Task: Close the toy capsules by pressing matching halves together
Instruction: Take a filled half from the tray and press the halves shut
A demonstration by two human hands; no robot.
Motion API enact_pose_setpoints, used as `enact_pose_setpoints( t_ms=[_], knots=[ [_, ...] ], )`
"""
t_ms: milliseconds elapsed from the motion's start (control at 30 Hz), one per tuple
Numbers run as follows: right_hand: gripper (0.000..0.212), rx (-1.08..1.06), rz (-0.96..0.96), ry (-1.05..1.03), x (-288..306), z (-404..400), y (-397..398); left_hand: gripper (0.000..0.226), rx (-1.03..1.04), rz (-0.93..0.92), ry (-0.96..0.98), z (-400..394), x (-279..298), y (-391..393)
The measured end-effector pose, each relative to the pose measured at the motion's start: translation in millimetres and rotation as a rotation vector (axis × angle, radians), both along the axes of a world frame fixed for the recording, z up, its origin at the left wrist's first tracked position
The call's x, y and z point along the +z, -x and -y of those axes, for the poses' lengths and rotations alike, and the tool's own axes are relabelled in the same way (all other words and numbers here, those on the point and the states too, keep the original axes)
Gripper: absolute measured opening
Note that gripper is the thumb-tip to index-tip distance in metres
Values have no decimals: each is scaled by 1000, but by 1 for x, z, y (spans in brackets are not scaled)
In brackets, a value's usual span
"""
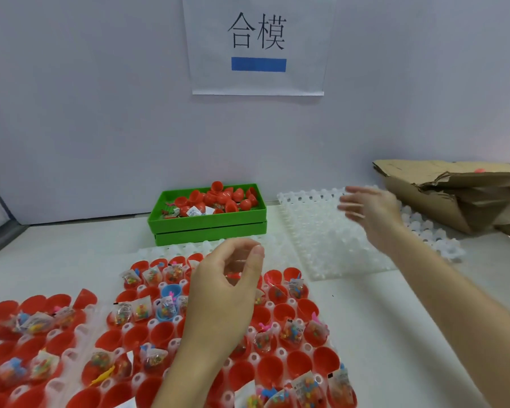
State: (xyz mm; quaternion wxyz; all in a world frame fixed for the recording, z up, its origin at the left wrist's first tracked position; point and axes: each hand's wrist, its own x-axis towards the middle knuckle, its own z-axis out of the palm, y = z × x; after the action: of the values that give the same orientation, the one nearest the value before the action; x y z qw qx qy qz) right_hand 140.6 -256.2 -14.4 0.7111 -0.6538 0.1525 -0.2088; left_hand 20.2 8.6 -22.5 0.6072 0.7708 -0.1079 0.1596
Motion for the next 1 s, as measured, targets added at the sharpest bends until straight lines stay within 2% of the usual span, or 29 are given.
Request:
enact_pose_setpoints(
  t_ms=[33,133,267,433,867,1000],
  knots=[
    [27,66,5,125,-5,-12,13,10,11,-12,11,-3,0,-1],
    [28,181,50,401,-21,-41,46,12,44,-52,8,-15,3,-6],
    [30,199,137,571,-39,-62,75,17,99,-202,233,-36,9,-13],
    [29,249,137,648,-48,-63,82,18,208,-258,344,-56,12,-18],
    [27,350,105,766,-35,-72,72,17,141,-229,218,-47,4,-18],
    [25,430,67,911,-17,-90,47,17,140,-217,204,-48,3,-20]
  ],
)
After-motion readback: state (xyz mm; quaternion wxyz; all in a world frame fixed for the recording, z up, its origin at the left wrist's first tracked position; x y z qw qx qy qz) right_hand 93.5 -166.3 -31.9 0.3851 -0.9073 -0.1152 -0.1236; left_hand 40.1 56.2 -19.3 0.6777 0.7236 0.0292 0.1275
